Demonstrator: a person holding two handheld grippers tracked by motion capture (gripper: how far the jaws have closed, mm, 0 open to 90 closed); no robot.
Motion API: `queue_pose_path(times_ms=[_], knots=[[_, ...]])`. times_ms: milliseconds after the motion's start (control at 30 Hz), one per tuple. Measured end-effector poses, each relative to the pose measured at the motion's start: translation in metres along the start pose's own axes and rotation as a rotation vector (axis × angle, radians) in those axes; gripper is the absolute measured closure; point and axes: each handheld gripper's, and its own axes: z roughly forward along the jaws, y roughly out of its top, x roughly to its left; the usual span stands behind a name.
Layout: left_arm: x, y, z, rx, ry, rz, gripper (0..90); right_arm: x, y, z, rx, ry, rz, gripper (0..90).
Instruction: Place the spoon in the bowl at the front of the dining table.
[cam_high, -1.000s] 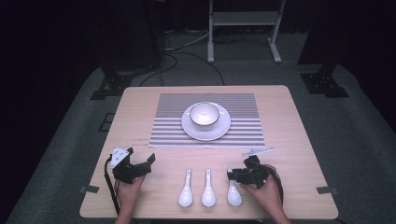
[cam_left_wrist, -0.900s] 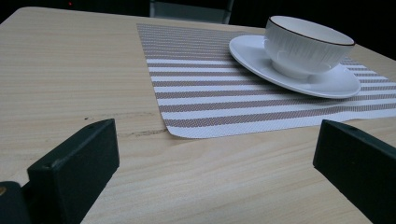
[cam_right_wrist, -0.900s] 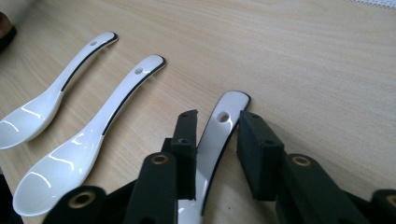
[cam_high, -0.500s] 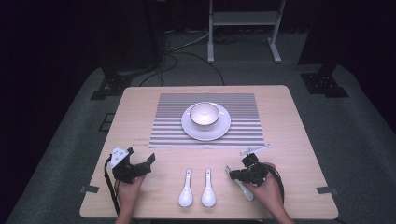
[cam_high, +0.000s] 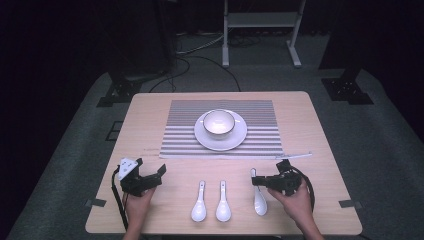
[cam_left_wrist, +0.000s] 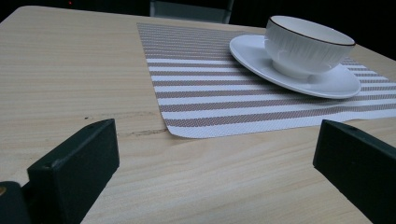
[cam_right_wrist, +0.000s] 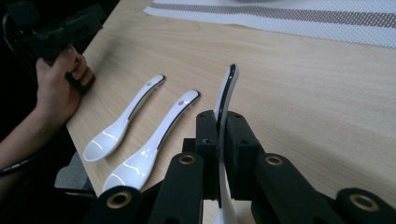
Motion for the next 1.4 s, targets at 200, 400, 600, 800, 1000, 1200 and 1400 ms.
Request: queue_pose_path(times_ms=[200,400,600,800,1000,1200,1400], knots=[[0.0,0.0,0.0,-0.001,0.0,0.0,0.0,-0.001,0.002,-0.007,-0.041,0.05,0.036,83.4],[0.0,0.0,0.0,0.001,-0.001,0.0,0.0,-0.005,0.007,-0.007,-0.099,0.128,0.092,83.5],[0.0,0.0,0.0,-0.002,-0.001,0.001,0.0,-0.009,0.016,-0.003,-0.127,0.145,0.125,83.8],[0.0,0.0,0.0,-0.002,-0.001,-0.001,0.0,-0.014,0.03,0.0,-0.154,0.161,0.16,84.0],[0.0,0.0,0.0,-0.001,-0.002,0.0,0.0,-0.014,0.045,0.004,-0.179,0.149,0.163,84.0],[0.0,0.0,0.0,-0.001,-0.003,-0.001,0.0,-0.011,0.061,0.01,-0.194,0.131,0.152,84.0],[0.0,0.0,0.0,0.0,-0.003,-0.001,0.0,-0.009,0.077,0.015,-0.208,0.122,0.149,84.0]])
